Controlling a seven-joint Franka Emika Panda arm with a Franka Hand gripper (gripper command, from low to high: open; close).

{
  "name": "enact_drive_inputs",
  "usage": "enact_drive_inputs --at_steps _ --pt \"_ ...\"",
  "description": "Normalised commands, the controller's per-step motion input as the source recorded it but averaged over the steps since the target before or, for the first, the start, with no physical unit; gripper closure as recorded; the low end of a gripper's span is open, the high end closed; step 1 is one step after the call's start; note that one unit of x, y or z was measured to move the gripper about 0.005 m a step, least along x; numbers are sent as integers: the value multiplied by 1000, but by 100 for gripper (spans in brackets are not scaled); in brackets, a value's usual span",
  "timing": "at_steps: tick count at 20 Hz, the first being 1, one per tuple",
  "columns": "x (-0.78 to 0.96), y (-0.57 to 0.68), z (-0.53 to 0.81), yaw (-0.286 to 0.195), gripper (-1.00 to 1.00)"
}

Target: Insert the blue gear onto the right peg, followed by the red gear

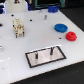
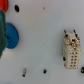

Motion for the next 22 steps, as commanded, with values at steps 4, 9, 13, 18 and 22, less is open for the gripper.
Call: enact_drive_inputs --at_steps 4,9,13,18,22 --pt "-448 696 -2 0 -100" --pt "-432 698 -18 0 -100" --pt "-340 659 -182 0 -100" --pt "-296 627 -325 0 -100" --pt "-262 532 -413 0 -100"
